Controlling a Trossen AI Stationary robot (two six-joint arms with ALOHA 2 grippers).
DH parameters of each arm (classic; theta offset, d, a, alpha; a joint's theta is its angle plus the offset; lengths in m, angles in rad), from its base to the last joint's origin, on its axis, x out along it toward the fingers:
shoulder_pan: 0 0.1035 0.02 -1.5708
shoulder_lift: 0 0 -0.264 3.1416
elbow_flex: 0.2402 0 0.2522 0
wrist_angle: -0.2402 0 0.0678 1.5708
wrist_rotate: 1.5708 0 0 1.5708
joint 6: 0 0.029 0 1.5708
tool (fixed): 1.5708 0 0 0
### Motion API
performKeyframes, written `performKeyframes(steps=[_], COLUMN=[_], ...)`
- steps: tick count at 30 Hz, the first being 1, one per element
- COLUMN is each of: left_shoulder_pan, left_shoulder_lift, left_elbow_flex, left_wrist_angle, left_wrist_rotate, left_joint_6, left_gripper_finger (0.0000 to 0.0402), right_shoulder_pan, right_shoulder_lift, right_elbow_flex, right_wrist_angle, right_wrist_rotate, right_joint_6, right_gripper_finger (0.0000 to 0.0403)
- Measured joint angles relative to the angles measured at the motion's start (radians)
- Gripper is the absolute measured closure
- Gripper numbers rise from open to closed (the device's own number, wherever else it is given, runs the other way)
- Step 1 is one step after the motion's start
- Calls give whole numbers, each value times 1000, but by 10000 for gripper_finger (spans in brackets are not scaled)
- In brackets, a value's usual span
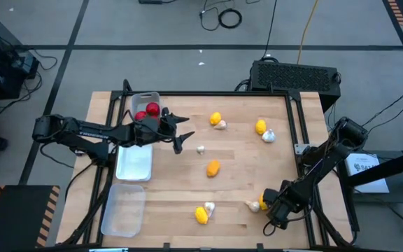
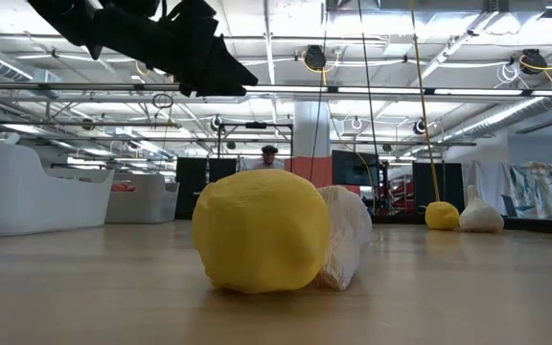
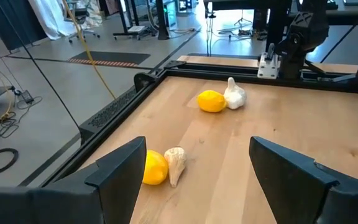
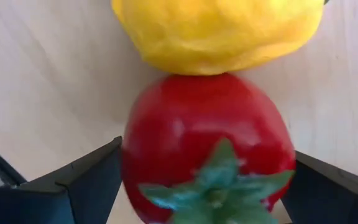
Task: Sort produce into baskets
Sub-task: Put the tomato into the gray bin
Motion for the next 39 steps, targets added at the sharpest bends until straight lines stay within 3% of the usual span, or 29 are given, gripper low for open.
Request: performKeyframes(steps=[8,20,27,32,39], left_shoulder_pan=[-6,-10,-10,-11,-11], left_shoulder_lift=[0,0,0,-8,-87], left_elbow_flex=[0,0,0,0,0], left_wrist_angle=[0,1,-1,-9,-92], left_wrist_rotate=[0,0,0,0,0], left_joint_6=[-1,-1,-1,0,0], left_gripper_finger=[109,109,109,109,109], right_shoulder_pan=[0,0,0,-18,-60], right_shoulder_lift=[0,0,0,0,0], right_elbow_flex=[0,0,0,0,0], right_wrist_angle=[24,45,45,44,20], right_wrist_rotate=[60,65,63,-65,-176], right_joint_6=[3,89,89,89,97], right_gripper_finger=[35,36,72,95,95])
